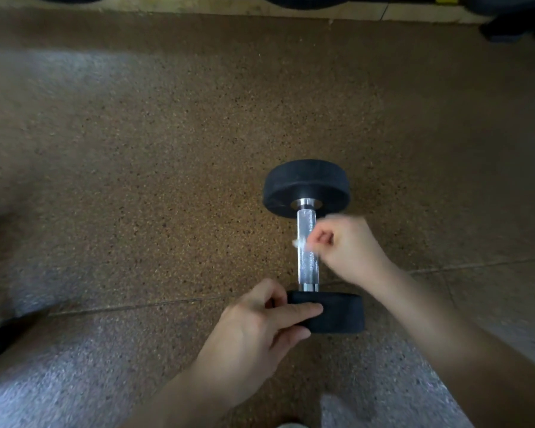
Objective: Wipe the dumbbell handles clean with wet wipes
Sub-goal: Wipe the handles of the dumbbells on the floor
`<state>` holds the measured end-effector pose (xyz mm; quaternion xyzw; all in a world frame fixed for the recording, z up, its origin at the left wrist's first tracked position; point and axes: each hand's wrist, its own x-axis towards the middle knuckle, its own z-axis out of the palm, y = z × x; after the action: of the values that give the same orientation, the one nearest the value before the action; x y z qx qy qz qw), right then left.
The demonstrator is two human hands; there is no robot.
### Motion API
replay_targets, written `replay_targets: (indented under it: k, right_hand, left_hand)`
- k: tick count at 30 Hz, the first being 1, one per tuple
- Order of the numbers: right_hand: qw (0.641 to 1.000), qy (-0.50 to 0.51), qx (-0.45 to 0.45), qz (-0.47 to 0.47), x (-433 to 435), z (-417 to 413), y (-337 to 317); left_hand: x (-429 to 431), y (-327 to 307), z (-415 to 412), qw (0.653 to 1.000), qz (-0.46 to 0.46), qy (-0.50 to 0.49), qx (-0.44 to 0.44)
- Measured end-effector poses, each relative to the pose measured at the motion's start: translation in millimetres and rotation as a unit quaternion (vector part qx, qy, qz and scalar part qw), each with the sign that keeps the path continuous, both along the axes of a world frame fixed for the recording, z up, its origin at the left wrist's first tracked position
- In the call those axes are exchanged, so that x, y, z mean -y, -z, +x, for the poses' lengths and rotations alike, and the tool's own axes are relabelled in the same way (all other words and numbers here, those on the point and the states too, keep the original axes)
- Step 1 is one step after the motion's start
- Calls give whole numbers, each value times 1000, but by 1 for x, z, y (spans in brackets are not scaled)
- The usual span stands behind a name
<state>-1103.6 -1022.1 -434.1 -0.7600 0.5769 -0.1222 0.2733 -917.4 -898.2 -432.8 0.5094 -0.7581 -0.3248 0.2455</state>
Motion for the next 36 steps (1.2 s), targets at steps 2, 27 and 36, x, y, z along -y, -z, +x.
replay_targets:
  k: [2,27,36]
  right_hand:
    - [999,-40,-17,15,-11,-3,-3]
    - [982,-59,-132,-118,27,-21,-12]
    - [993,-79,-92,2,-3,-66,-7]
  left_hand:
    - [-1,1,-4,1000,6,-4,-12]
    - [12,-4,-60,999,-4,41,-8]
    - [18,-4,-79,998,-19,60,0]
